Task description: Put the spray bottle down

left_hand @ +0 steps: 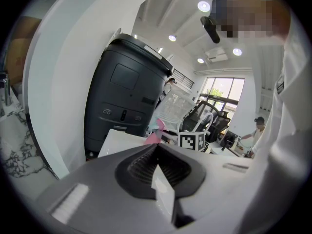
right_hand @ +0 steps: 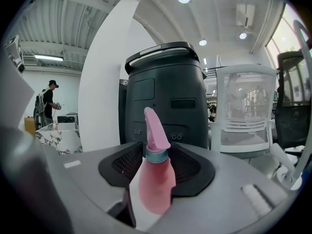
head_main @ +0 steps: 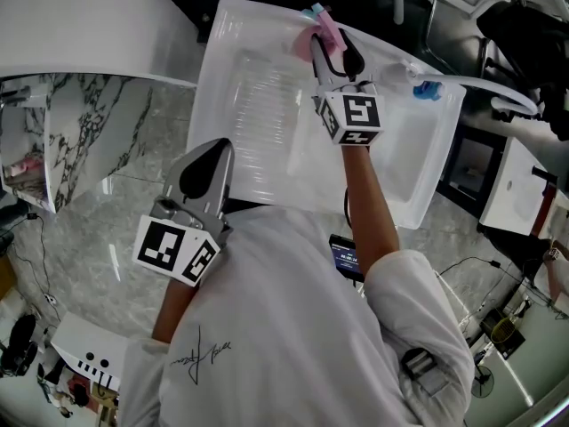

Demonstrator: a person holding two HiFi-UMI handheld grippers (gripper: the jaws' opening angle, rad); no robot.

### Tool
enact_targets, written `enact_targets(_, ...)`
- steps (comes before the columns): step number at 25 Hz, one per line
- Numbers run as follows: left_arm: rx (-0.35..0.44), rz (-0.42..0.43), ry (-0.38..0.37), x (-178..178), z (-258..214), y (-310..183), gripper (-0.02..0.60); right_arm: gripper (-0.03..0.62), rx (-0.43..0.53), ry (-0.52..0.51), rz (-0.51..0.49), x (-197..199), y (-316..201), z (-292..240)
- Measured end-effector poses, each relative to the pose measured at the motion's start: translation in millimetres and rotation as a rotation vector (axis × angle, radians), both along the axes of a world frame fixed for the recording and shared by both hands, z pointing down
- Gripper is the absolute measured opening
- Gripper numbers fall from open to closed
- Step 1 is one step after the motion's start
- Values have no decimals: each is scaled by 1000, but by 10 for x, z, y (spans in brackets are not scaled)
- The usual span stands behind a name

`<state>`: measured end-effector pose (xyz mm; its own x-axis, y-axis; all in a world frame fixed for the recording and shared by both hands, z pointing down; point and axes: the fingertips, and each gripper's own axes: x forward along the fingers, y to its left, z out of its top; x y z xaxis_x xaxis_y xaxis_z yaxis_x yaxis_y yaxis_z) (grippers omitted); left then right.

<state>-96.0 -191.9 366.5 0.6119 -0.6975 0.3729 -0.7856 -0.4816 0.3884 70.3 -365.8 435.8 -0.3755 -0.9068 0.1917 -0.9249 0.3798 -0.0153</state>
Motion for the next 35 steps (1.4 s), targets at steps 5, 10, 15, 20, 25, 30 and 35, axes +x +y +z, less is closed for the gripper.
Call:
enact_targets(5, 6, 0, 2, 15, -17, 46, 23, 150, -6, -6, 8, 52, 58, -5)
enact_targets(10, 11, 1, 4, 36, -24, 99, 23, 150, -12, -5, 3, 74, 115, -5)
enact_targets(15, 18, 4, 7, 57, -44, 165, 23, 150, -14, -3, 2, 84, 193, -28)
enact_targets(20, 21, 11, 6, 83, -53, 245, 23, 150, -29, -12, 13, 156, 281, -44)
enact_targets(25, 24, 14, 9, 122, -70, 309, 23, 150, -33, -12, 27, 252, 356, -81)
enact_targets(30, 36, 18, 14, 154, -96, 354, 23, 149, -35, -11, 30, 267, 427, -114)
enact_targets(35, 45, 13, 12, 152, -125, 415, 23, 149, -36, -13, 33, 287, 529, -159)
